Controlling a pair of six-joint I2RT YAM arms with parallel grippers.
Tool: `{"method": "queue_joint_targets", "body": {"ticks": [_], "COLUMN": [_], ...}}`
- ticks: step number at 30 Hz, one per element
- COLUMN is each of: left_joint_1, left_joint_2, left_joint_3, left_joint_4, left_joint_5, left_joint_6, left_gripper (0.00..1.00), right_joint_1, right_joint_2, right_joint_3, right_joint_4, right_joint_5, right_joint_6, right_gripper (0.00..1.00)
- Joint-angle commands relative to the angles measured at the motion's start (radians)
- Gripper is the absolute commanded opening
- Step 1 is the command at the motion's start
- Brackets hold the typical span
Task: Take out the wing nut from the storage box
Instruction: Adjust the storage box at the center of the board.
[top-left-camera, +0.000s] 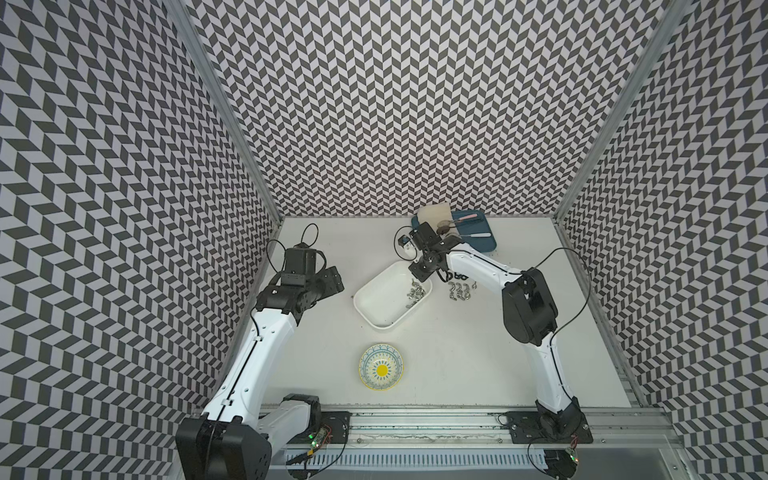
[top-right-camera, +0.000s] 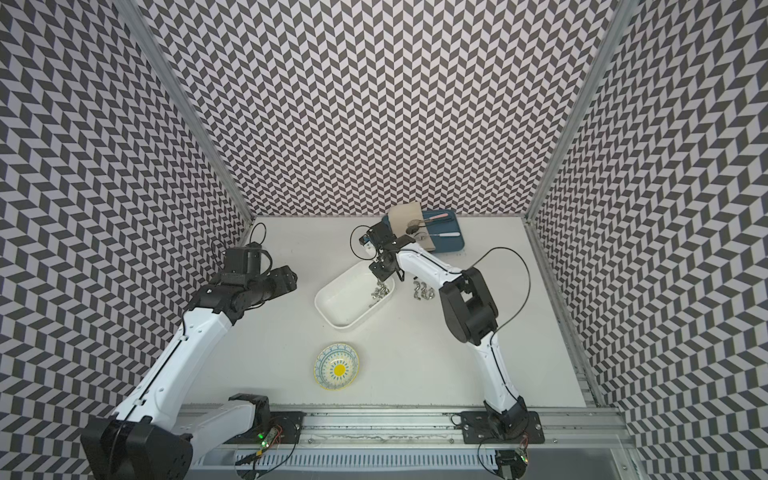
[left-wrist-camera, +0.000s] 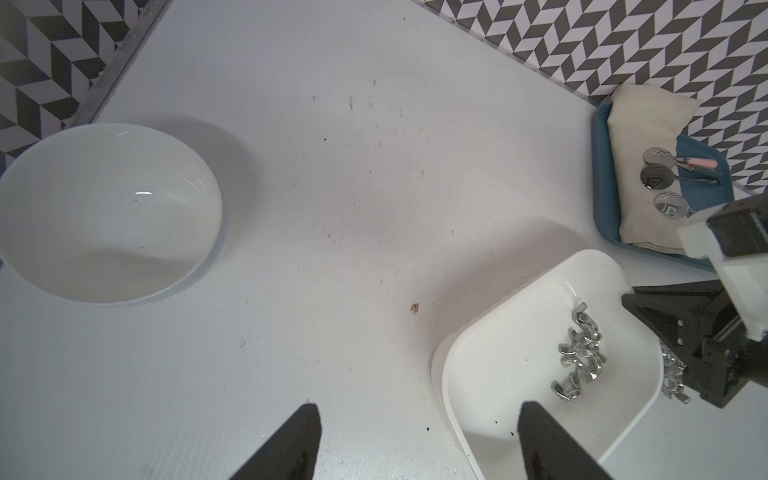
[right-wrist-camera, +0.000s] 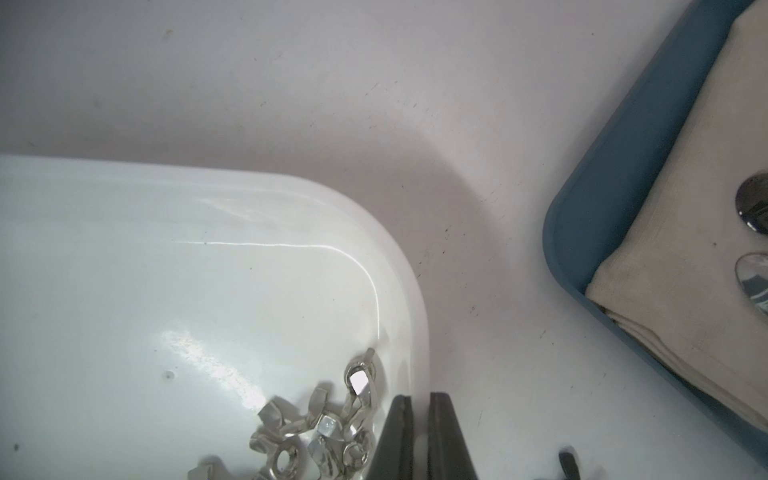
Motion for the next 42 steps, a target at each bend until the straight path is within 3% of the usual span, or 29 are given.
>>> {"method": "queue_joint_targets", "body": {"ticks": [1,7,15,27,33,42], "left_joint_1": [-0.005,-0.01,-0.017,-0.016,-0.015,-0.015], "left_joint_2": [-0.018,-0.02,-0.029,-0.009,-0.017,-0.013], "left_joint_3": [-0.002,-0.033,-0.046,-0.059,-0.066,-0.077], "left_joint_4": [-0.012,-0.016,-0.032,0.021,0.046,0.08], "left_joint_5": [0.015,0.024,0.017,0.02,0.022,0.03], "left_joint_6": [0.012,0.011,0.009,0.009,0.009,0.004], "left_gripper": [0.79,0.79,0.79,0.79,0.79,0.79], "right_joint_1": [0.004,0.02,0.025,0.023,0.018,0.014], "right_joint_2": [0.042,0.08,0.125,0.071,-0.018,-0.149], "right_joint_3": [0.014,0.08,0.18,0.22,0.215,0.032], "right_joint_4": [-0.027,-0.03,-0.046,0.012,0.046,-0.037], "right_joint_5": [-0.003,-0.061,-0.049,0.019,0.041,-0.022], "right_joint_6": [-0.12,-0.22,-0.294,-0.153,0.107,0.713], "right_gripper": [0.04,0.04,0.07,0.42,0.53,0.54]}}
